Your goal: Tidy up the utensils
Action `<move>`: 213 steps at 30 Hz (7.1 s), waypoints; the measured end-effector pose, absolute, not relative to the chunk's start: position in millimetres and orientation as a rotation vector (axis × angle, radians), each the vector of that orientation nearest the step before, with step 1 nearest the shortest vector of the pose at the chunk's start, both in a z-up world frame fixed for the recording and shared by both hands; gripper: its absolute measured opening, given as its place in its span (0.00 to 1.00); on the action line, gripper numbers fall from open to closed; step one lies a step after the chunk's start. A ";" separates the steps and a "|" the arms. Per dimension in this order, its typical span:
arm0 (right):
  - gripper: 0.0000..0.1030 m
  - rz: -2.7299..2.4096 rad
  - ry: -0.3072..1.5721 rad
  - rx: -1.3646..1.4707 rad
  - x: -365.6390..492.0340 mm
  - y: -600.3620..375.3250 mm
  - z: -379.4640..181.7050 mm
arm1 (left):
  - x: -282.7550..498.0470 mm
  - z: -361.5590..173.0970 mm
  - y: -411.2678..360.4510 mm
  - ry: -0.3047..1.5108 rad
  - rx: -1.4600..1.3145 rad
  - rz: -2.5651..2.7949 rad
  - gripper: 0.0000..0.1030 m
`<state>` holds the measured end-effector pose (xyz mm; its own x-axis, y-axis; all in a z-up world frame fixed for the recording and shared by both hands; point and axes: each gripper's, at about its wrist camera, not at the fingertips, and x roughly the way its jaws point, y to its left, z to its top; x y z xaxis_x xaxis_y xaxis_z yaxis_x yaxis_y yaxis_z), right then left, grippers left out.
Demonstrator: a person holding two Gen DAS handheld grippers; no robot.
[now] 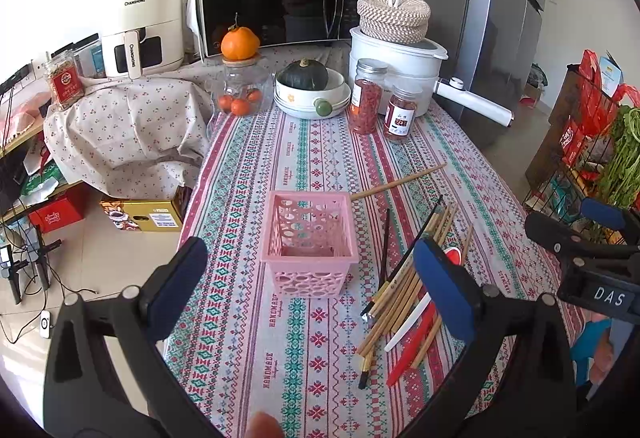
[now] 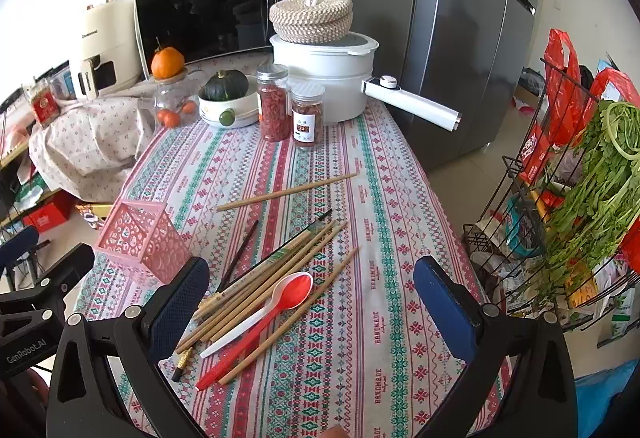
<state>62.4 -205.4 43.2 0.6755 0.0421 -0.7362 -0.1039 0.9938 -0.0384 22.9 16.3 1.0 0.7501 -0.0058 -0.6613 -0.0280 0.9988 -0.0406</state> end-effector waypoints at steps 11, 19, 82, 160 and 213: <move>1.00 0.087 0.834 -0.091 68.9 -202.7 41.1 | 27.7 -1.2 13.6 0.746 -0.034 -0.014 0.99; 1.00 0.057 1.036 -0.104 108.0 -207.5 -1.3 | 46.2 -12.1 11.3 0.883 0.103 -0.025 0.99; 0.05 0.059 1.310 0.362 194.7 -328.6 -65.5 | 227.1 -59.5 -150.1 1.229 0.413 -0.421 0.35; 0.05 0.542 0.665 0.255 125.9 -129.5 107.4 | 100.2 17.8 70.4 0.737 -0.147 -0.210 0.30; 0.67 0.115 1.232 0.303 139.2 -326.3 -26.1 | 103.6 -47.1 -110.6 1.144 0.116 -0.433 0.53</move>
<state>139.2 -326.3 -26.1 0.3323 0.2492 -0.9096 0.0767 0.9541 0.2895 103.6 -110.6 -47.1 0.3415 -0.2738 -0.8991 0.3907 0.9114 -0.1291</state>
